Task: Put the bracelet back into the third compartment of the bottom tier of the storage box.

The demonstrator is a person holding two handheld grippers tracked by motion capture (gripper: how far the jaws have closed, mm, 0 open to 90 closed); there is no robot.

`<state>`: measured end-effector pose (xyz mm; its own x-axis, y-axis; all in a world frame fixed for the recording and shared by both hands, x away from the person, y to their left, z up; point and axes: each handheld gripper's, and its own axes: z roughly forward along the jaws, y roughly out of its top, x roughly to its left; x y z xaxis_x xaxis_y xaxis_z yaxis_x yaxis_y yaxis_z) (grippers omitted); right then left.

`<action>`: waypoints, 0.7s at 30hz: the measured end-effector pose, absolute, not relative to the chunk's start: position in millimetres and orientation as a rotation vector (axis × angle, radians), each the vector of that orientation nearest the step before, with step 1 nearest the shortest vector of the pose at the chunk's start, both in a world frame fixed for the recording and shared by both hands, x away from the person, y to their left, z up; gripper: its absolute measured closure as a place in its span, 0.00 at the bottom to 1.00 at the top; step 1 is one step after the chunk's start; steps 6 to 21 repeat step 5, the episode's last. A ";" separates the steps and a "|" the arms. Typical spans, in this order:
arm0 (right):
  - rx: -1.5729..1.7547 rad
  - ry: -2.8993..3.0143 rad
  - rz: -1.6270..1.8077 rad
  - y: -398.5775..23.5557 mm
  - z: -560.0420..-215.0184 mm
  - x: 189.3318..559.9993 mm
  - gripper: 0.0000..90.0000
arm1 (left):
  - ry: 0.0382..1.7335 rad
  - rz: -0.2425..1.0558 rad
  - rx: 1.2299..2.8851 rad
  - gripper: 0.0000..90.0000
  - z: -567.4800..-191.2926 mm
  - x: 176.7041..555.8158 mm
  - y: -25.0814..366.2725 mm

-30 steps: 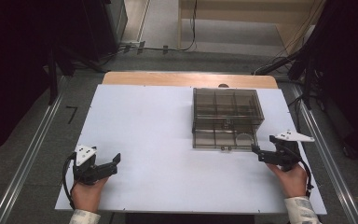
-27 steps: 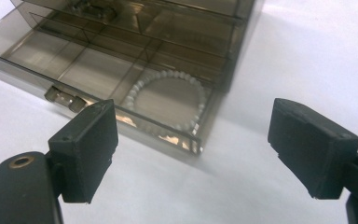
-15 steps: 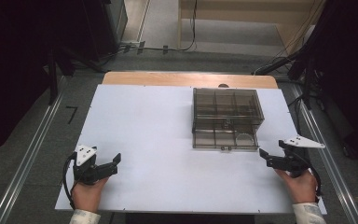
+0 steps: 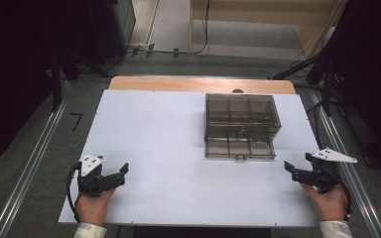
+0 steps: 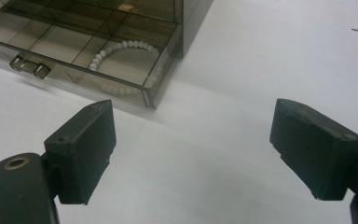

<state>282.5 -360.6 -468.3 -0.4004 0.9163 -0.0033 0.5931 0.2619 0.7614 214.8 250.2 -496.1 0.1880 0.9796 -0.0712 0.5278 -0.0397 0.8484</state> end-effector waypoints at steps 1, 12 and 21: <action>1.368 2.090 0.965 -361.3 -468.3 281.8 0.14 | 1.444 0.723 1.682 0.08 -496.2 214.9 250.4; 1.366 2.085 0.968 -363.9 -468.0 280.4 0.14 | 1.446 0.714 1.689 0.08 -497.5 215.4 250.3; 1.366 2.085 0.968 -363.9 -468.0 280.4 0.14 | 1.446 0.714 1.689 0.08 -497.5 215.4 250.3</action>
